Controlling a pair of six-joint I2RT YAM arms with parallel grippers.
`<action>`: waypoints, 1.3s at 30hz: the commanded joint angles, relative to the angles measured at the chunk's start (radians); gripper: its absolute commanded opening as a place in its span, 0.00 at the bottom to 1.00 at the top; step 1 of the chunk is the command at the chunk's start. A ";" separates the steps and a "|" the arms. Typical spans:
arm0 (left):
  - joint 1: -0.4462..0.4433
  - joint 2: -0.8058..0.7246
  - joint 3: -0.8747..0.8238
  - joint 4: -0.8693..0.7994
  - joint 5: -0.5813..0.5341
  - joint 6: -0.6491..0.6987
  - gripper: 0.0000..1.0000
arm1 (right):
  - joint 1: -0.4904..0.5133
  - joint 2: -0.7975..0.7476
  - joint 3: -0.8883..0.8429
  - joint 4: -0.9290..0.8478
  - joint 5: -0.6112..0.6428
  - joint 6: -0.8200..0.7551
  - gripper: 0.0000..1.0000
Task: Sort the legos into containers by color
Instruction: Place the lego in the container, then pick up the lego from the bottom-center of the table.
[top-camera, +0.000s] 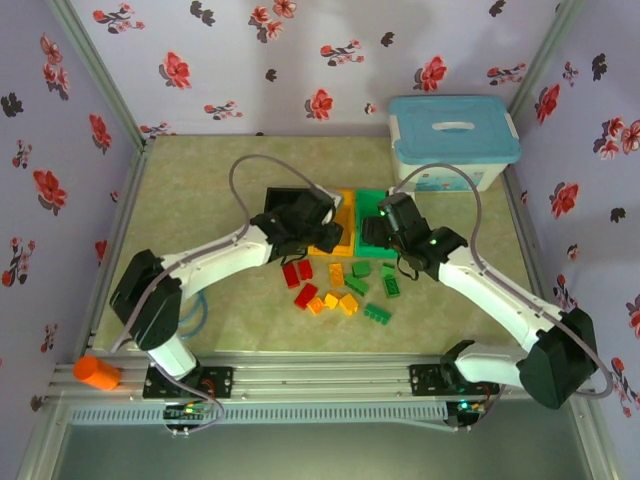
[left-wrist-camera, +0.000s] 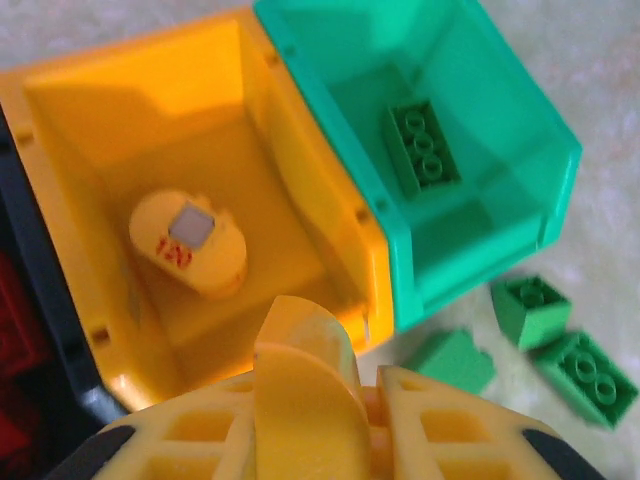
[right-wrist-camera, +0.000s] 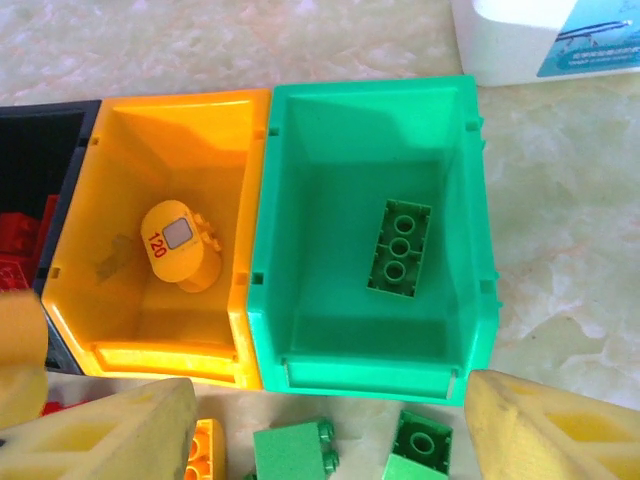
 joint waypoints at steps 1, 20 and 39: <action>0.022 0.083 0.095 -0.006 0.027 0.039 0.23 | -0.008 -0.035 -0.032 0.006 0.035 0.026 0.71; 0.089 0.266 0.332 -0.100 0.076 0.000 0.65 | -0.008 -0.064 -0.079 -0.016 -0.045 -0.025 0.75; 0.089 -0.152 -0.183 0.057 0.072 -0.094 0.62 | 0.206 0.021 -0.181 -0.074 -0.301 -0.089 0.68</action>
